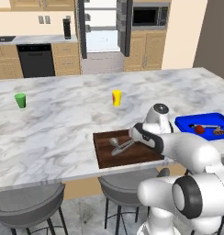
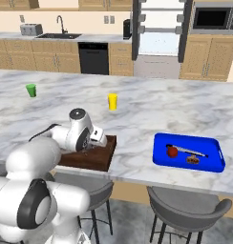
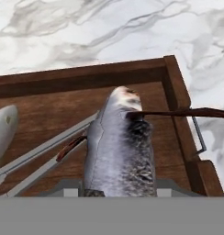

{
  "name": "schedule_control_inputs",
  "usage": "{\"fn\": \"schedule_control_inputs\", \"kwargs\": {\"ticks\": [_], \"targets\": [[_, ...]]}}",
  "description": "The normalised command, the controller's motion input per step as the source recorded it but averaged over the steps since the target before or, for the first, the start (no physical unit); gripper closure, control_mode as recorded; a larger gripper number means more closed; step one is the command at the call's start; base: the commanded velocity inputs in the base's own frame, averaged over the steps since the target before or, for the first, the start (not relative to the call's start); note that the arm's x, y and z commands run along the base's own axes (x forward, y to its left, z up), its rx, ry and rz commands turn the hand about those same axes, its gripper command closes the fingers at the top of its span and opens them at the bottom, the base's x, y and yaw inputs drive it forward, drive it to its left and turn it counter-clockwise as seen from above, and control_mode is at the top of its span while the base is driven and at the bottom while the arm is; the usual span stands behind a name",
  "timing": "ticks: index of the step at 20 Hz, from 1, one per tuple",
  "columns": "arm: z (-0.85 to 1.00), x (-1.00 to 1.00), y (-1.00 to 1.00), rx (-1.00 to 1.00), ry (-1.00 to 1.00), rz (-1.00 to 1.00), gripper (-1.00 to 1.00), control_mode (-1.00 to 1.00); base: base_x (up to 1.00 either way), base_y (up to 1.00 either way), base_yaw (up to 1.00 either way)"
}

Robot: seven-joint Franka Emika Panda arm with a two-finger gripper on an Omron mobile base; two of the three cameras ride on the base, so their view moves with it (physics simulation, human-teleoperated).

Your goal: Gather the mushroom and bell pepper from the fridge and place them on a tray on the dining counter. Then gather the fishs from the fridge and place them on the other tray.

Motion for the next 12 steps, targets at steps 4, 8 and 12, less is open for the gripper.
{"fn": "schedule_control_inputs", "kwargs": {"ticks": [4, 8, 12], "targets": [[-0.28, 0.00, 0.00, 0.00, 0.00, 0.00, 1.00, -1.00, 0.00, 0.00, 0.00], [-0.26, 0.00, 0.00, 0.00, 0.00, 0.00, 1.00, -1.00, 0.00, 0.00, 0.00], [-0.19, 0.03, 0.00, 0.00, 0.00, 0.00, 1.00, -1.00, 0.00, 0.00, 0.00]]}}
